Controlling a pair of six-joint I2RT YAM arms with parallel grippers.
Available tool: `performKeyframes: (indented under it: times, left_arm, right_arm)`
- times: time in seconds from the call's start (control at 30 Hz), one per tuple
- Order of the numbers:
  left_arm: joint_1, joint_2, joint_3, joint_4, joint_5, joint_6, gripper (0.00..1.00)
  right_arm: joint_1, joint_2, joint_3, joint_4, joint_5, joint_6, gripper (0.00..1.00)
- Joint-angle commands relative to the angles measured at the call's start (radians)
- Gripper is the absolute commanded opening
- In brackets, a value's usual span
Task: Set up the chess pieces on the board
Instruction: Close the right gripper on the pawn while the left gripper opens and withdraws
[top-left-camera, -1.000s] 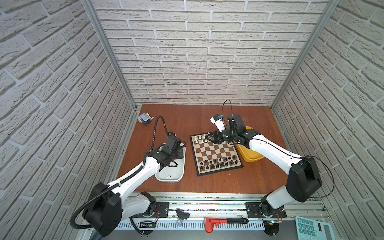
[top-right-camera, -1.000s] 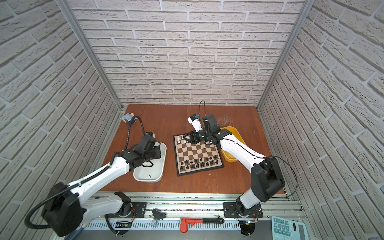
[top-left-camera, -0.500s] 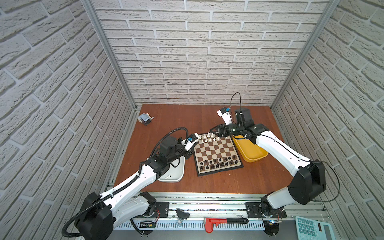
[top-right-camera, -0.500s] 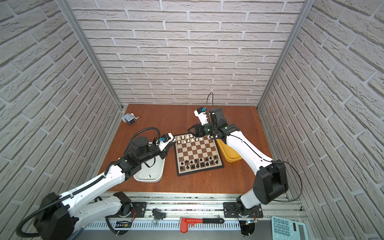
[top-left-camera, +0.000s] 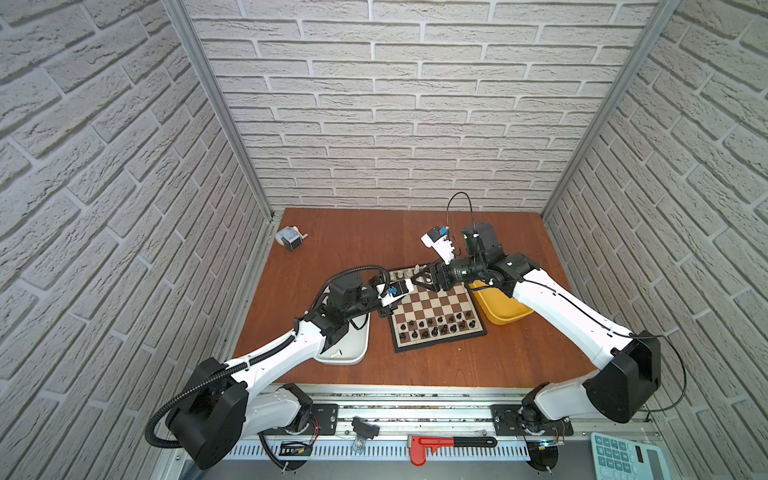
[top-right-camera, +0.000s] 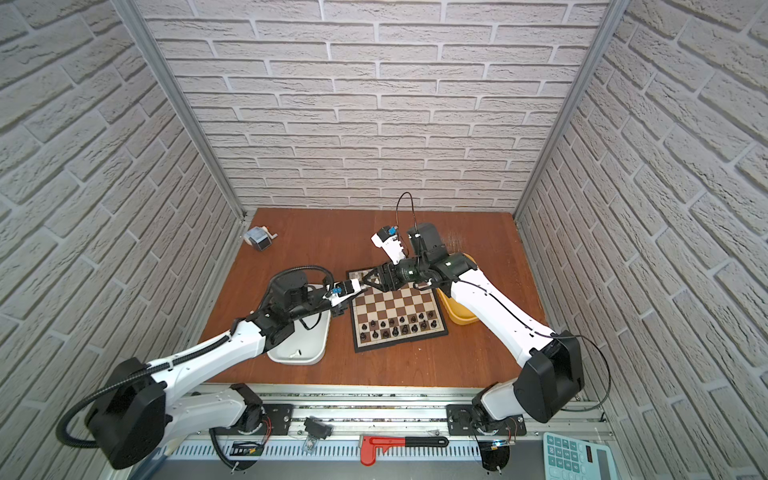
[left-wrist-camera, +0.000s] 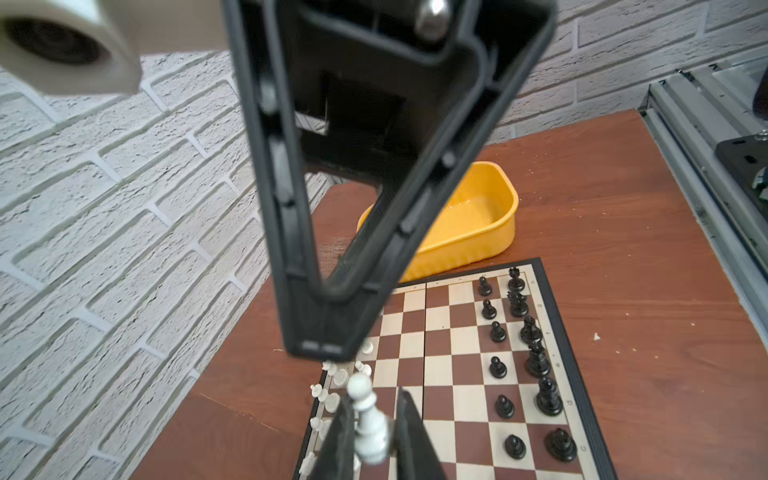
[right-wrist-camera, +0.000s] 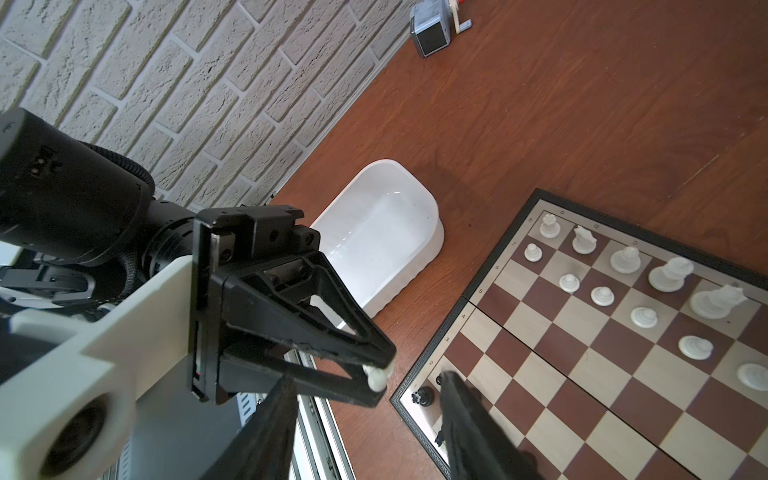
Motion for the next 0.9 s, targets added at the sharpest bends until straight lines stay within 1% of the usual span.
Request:
performKeyframes:
  times: [0.0,0.13,0.2,0.3,0.4,0.57,0.67,0.77,0.87]
  left_arm:
    - [-0.006,-0.001,0.030,0.072,0.029,0.020,0.00]
    - [-0.010,-0.003,0.030,0.065,0.031,0.023,0.00]
    - [-0.010,-0.004,0.031,0.062,0.033,0.025,0.00]
    - [-0.010,-0.005,0.027,0.066,0.029,0.020,0.00]
    - [-0.010,-0.005,0.026,0.071,0.021,0.017,0.00]
    - [-0.010,0.000,0.027,0.079,0.009,0.006,0.00]
    - [-0.010,0.000,0.027,0.086,0.011,0.002,0.00]
    - [-0.010,0.004,0.025,0.091,0.009,0.000,0.00]
    - [-0.010,0.006,0.018,0.101,0.007,-0.006,0.00]
  right_arm:
    - [0.005,0.016,0.007,0.019,-0.015,-0.002,0.55]
    - [0.008,0.028,0.001,-0.003,0.003,-0.007,0.53]
    - [0.009,0.029,-0.005,0.012,-0.004,0.002,0.51]
    - [0.011,0.032,-0.009,0.030,-0.019,0.017,0.44]
    - [0.013,0.035,-0.013,0.026,-0.028,0.019,0.39]
    - [0.026,0.030,-0.032,0.018,-0.041,0.023,0.38]
    - [0.027,0.026,-0.044,0.016,-0.038,0.027,0.35]
    - [0.030,0.026,-0.048,0.019,-0.040,0.032,0.31]
    - [0.032,0.029,-0.048,0.020,-0.039,0.038,0.25]
